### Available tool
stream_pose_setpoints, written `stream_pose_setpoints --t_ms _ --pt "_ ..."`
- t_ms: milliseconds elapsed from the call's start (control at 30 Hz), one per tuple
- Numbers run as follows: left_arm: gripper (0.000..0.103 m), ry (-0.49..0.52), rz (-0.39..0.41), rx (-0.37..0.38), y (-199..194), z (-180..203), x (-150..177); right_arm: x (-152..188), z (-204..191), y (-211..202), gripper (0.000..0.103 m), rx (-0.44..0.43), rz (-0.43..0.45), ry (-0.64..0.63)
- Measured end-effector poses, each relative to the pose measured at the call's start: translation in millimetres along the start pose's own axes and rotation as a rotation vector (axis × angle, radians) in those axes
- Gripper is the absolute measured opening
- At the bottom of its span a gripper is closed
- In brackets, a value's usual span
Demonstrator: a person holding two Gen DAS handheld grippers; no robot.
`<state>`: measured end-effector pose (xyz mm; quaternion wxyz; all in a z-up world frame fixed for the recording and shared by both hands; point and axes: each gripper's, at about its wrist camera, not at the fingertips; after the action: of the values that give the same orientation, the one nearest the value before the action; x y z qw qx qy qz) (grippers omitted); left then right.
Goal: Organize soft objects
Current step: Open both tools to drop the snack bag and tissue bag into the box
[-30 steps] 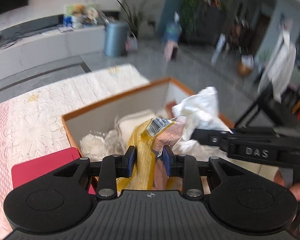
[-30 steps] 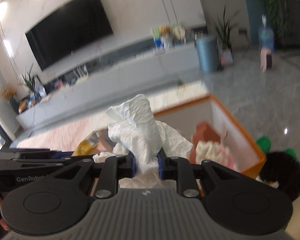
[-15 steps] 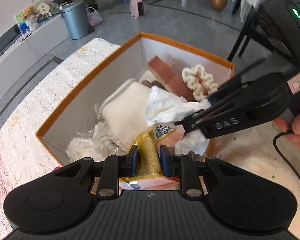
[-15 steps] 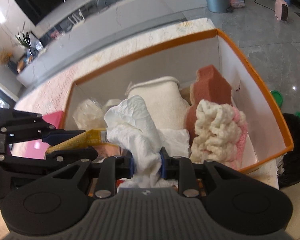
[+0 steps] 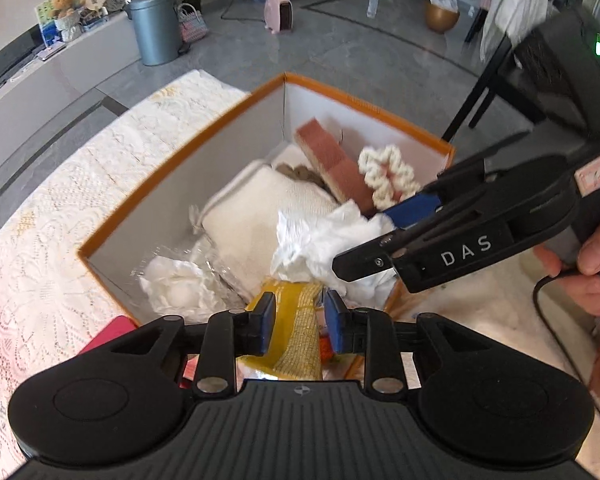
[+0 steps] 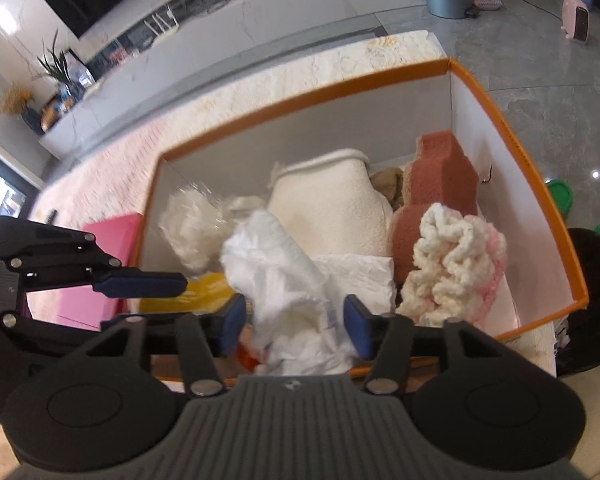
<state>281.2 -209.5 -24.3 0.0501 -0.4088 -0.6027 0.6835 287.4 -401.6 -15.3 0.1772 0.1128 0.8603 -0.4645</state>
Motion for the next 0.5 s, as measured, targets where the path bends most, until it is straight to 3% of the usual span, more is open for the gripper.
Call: stream_pose_setpoints --t_ms 100,167,300,500 --pt "0.031 0.002 0.002 -0.035 -14 -2 0 2 -10 -11 0.054 0.012 0.02 -0.022" --pt "0.022 0.008 -0.033 -0.061 -11 0 1 2 -12 -12 0.05 0.016 0.02 -0.022" --pt "0.012 -0.005 -0.111 -0.066 10 2 7 -1 -13 -2 0.028 0.021 -0.011 -0.006" --pt "0.007 -0.028 -0.166 -0.048 33 1 1 -3 -11 22 0.025 0.01 -0.074 0.016"
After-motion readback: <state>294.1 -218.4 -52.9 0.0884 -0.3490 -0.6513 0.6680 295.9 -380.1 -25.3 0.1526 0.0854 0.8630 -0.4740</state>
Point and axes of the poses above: each gripper's, at about its wrist camera, not at the fingertips, and y roughly the way its jaws point, z to its right, x to its underside, and after that the axes turned 9 degrees about -x, right-handed
